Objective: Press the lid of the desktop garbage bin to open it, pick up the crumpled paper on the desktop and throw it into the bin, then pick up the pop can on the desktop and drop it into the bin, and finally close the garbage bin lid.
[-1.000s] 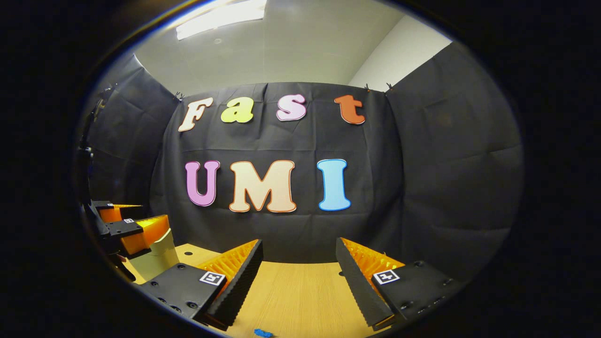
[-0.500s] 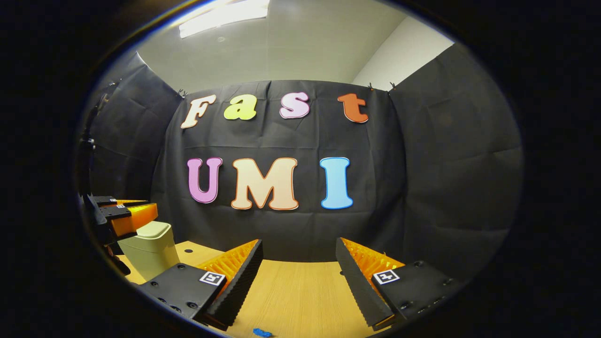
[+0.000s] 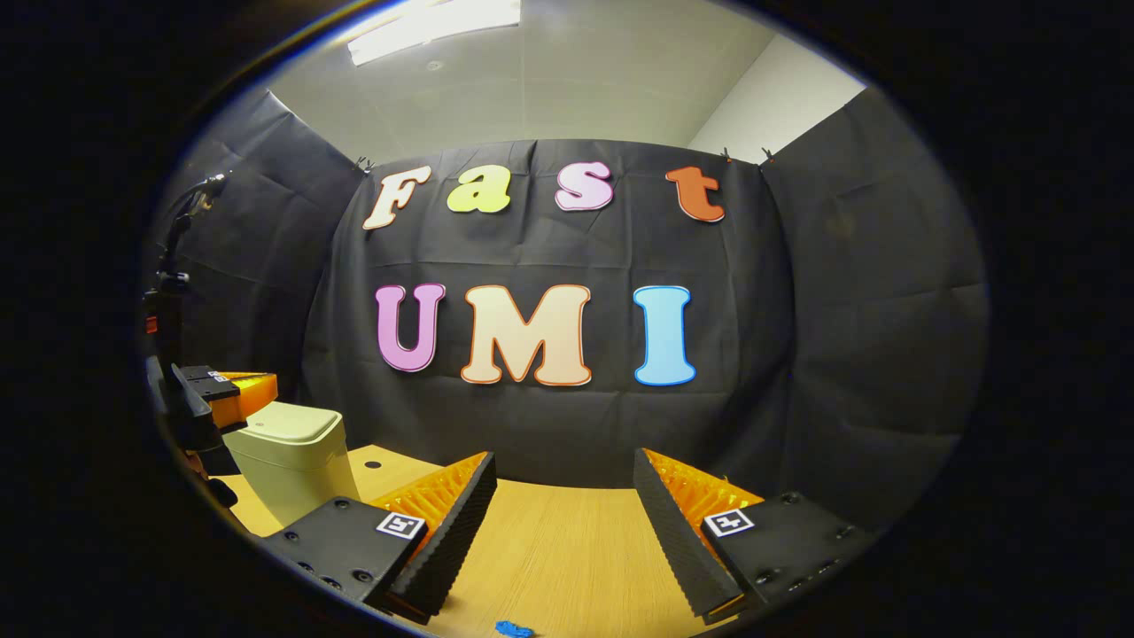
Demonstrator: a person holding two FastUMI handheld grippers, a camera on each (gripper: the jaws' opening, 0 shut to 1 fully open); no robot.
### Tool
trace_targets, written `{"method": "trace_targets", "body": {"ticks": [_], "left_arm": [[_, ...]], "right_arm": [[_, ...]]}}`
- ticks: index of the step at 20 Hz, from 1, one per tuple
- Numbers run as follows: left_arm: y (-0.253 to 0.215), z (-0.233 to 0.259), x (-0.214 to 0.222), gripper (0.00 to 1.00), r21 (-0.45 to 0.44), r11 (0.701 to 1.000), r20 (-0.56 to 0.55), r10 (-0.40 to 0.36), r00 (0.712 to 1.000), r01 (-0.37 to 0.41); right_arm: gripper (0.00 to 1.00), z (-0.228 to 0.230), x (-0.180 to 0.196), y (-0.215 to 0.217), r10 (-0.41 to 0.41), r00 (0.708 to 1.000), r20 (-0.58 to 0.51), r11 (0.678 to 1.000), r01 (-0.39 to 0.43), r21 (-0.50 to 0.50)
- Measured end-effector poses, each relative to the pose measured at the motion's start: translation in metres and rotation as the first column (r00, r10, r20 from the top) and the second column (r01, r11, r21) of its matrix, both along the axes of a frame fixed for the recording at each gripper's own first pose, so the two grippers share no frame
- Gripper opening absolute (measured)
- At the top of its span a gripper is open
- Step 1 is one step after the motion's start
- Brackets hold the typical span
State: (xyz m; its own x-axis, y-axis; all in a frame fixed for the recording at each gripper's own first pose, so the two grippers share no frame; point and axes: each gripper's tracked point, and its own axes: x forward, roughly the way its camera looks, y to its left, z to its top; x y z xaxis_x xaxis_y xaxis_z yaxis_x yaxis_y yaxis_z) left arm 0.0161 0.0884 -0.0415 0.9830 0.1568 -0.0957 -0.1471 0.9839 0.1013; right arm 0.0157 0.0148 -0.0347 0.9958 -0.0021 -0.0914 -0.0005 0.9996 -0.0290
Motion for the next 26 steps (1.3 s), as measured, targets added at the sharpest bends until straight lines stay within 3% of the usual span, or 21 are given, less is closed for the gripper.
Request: {"method": "trace_targets", "body": {"ticks": [6,13,15,16,20,22,26], "left_arm": [[0.068,-0.035,-0.001,0.0,0.014,0.994,-0.073,0.111,0.991,-0.11],[0.089,-0.061,-0.002,0.0,-0.019,0.992,-0.124,0.121,0.985,-0.125],[0.086,-0.082,-0.008,0.0,-0.057,0.99,-0.196,0.118,0.974,-0.131],[0.086,-0.073,-0.005,0.0,-0.044,0.992,-0.135,0.113,0.984,-0.119],[0.086,-0.08,-0.007,0.0,-0.026,0.99,-0.127,0.132,0.983,-0.137],[0.087,-0.06,-0.006,0.0,-0.03,0.992,-0.048,0.119,0.992,-0.121],[0.086,-0.065,-0.004,0.0,-0.047,0.993,-0.065,0.107,0.992,-0.11]], "right_arm": [[0.98,-0.006,0.004,0.026,0.044,0.999,-0.022,0.999,-0.045,-0.023],[1.0,-0.01,0.003,0.039,0.053,0.998,-0.037,0.998,-0.055,-0.034],[0.98,-0.011,0.003,0.041,0.055,0.998,-0.04,0.998,-0.056,-0.038],[0.98,-0.013,0.003,0.042,0.057,0.997,-0.047,0.998,-0.059,-0.035],[0.98,-0.025,0.005,0.043,0.059,0.994,-0.091,0.998,-0.057,0.024],[0.98,-0.028,0.007,0.038,0.056,0.993,-0.105,0.998,-0.052,0.043],[0.98,-0.031,0.012,0.024,0.043,0.993,-0.114,0.998,-0.037,0.054]]}}
